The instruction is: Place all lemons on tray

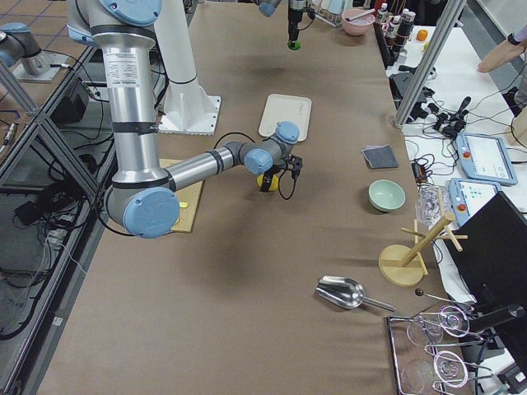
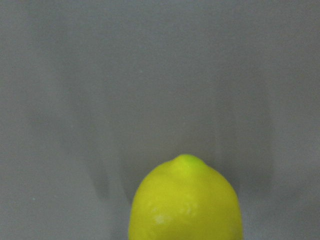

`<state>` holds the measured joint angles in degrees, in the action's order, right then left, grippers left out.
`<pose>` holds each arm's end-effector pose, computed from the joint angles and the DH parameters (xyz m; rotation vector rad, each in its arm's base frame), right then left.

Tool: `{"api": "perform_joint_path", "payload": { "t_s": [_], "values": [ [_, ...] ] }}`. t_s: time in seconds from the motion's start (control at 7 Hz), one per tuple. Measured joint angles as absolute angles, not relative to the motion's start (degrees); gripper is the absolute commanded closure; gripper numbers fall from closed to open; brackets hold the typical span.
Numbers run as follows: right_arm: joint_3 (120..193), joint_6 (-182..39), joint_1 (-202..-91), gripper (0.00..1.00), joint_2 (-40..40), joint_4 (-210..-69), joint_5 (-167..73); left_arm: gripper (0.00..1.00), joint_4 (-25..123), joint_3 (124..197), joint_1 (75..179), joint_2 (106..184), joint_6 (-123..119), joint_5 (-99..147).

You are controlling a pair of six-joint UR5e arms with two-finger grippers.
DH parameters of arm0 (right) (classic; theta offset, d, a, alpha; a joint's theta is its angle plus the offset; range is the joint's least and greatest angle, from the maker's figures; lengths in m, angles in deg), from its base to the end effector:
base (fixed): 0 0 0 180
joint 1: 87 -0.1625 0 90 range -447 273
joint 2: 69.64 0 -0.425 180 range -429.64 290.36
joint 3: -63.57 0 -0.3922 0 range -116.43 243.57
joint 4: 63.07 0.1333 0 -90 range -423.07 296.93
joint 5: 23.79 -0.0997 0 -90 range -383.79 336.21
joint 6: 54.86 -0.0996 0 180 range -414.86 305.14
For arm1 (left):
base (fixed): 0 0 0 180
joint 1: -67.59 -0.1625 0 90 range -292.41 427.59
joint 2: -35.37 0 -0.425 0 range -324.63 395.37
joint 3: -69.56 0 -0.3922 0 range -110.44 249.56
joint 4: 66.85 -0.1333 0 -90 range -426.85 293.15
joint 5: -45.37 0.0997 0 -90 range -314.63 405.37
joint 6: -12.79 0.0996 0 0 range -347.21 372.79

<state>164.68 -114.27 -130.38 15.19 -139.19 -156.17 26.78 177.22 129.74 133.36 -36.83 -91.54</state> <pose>-0.3455 -0.4176 0.4893 -0.2744 -0.8340 0.0141 0.1954 -0.4994 0.4242 -0.1248 0.9249 -0.1429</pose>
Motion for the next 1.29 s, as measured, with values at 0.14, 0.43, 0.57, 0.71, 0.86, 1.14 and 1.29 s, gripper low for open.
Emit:
{"api": "perform_joint_path", "payload": {
  "t_s": [0.14, 0.43, 0.57, 0.71, 0.86, 1.14, 1.29],
  "values": [
    [164.79, -114.25, -130.45, 1.00, 15.02, -139.18, -156.26, 1.00, 19.43, 178.57, 130.70, 137.42, -34.92, -91.56],
    [165.39, -114.08, -132.45, 1.00, 14.72, -139.20, -156.78, 1.00, 8.23, 176.28, 129.27, 148.82, -35.31, -89.18],
    [165.95, -114.07, -133.87, 1.00, 14.15, -139.23, -157.01, 1.00, 6.00, 174.65, 126.31, 153.23, -38.05, -86.61],
    [166.28, -114.15, -134.38, 1.00, 12.51, -139.28, -156.96, 1.00, 5.34, 173.48, 122.78, 156.15, -41.79, -84.23],
    [166.01, -114.26, -133.71, 1.00, 9.40, -139.32, -156.35, 1.00, 5.57, 172.44, 120.04, 158.60, -45.62, -82.47],
    [162.66, -117.26, -129.59, 1.00, -0.74, -139.35, -152.92, 1.00, 9.62, 170.11, 115.00, 161.55, -54.53, -80.01],
    [159.41, -120.20, -127.37, 1.00, -6.33, -139.35, -151.13, 1.00, 12.74, 167.68, 112.33, 163.15, -58.75, -77.94]
  ]
}}
